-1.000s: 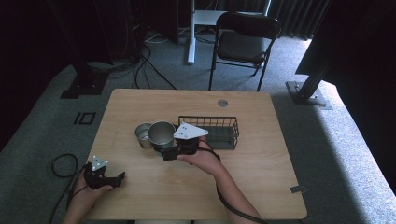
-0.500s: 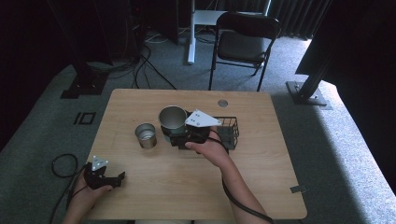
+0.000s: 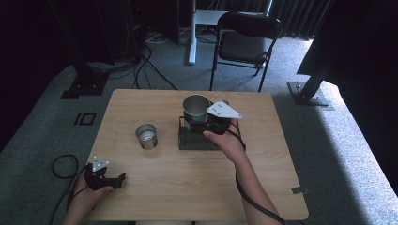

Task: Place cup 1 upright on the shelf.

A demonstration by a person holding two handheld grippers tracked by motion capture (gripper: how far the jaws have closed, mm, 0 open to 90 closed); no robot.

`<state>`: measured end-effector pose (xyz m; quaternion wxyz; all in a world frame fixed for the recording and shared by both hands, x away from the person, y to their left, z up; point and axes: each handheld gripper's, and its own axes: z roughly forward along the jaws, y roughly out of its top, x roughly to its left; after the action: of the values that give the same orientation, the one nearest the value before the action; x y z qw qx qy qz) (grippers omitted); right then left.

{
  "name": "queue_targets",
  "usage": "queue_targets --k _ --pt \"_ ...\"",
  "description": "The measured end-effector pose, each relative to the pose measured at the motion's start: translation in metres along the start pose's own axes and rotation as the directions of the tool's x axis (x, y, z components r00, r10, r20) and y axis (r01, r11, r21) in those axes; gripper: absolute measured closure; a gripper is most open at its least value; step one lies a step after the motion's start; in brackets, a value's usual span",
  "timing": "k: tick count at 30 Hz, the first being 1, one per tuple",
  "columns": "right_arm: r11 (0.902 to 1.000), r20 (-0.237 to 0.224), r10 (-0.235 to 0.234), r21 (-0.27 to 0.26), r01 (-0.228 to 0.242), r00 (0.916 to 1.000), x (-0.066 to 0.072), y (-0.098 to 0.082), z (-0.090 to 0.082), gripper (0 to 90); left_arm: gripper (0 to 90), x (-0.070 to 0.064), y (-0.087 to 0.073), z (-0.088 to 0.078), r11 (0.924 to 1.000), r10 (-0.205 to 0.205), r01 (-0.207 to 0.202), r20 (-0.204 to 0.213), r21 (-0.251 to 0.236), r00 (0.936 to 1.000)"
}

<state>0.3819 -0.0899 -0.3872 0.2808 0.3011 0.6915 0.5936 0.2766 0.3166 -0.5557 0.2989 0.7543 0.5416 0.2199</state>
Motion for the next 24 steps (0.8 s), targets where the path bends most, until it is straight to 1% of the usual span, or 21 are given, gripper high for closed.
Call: queue_targets --k 3,6,9,10,11,13,14,20,24 --pt "1.0000 0.037 0.009 -0.001 -0.009 0.9993 -0.009 -0.001 -0.004 12.6 1.9 0.000 0.000 0.000 1.0000 0.000 0.000 0.000 0.000 1.0000" --pt "1.0000 0.074 0.000 0.006 0.000 0.9973 -0.017 -0.003 -0.007 12.6 1.9 0.000 0.000 0.000 1.0000 0.000 0.000 0.000 0.000 1.0000" --pt "1.0000 0.091 0.002 0.009 -0.002 0.9958 -0.021 -0.004 -0.009 12.6 1.9 0.000 0.000 0.000 1.0000 -0.002 0.002 0.000 -0.001 1.0000" --pt "0.9999 0.116 -0.003 0.016 0.001 0.9932 -0.027 -0.007 -0.011 12.6 1.9 0.000 0.000 0.000 1.0000 -0.001 0.001 0.000 -0.001 1.0000" --pt "0.9999 0.125 -0.002 0.016 0.000 0.9921 -0.029 -0.009 -0.012 12.6 1.9 0.000 0.000 0.000 1.0000 -0.002 0.002 0.000 -0.001 1.0000" --pt "0.9998 0.139 0.005 0.021 -0.008 0.9903 -0.034 -0.012 -0.014 12.6 1.9 0.000 0.000 0.000 1.0000 -0.002 0.002 -0.001 -0.001 1.0000" --pt "0.9998 0.139 0.005 0.021 -0.008 0.9903 -0.034 -0.012 -0.014 12.6 1.9 0.000 0.000 0.000 1.0000 -0.002 0.002 -0.001 -0.001 1.0000" --pt "0.9994 0.189 0.014 0.029 -0.019 0.9818 -0.047 -0.023 -0.019 12.6 1.9 0.000 0.000 0.000 1.0000 0.000 0.000 0.001 0.002 1.0000" --pt "0.9986 0.213 0.011 0.048 -0.022 0.9769 -0.055 -0.031 -0.019 12.6 1.9 0.000 0.000 0.000 1.0000 0.001 -0.001 0.000 0.001 1.0000"
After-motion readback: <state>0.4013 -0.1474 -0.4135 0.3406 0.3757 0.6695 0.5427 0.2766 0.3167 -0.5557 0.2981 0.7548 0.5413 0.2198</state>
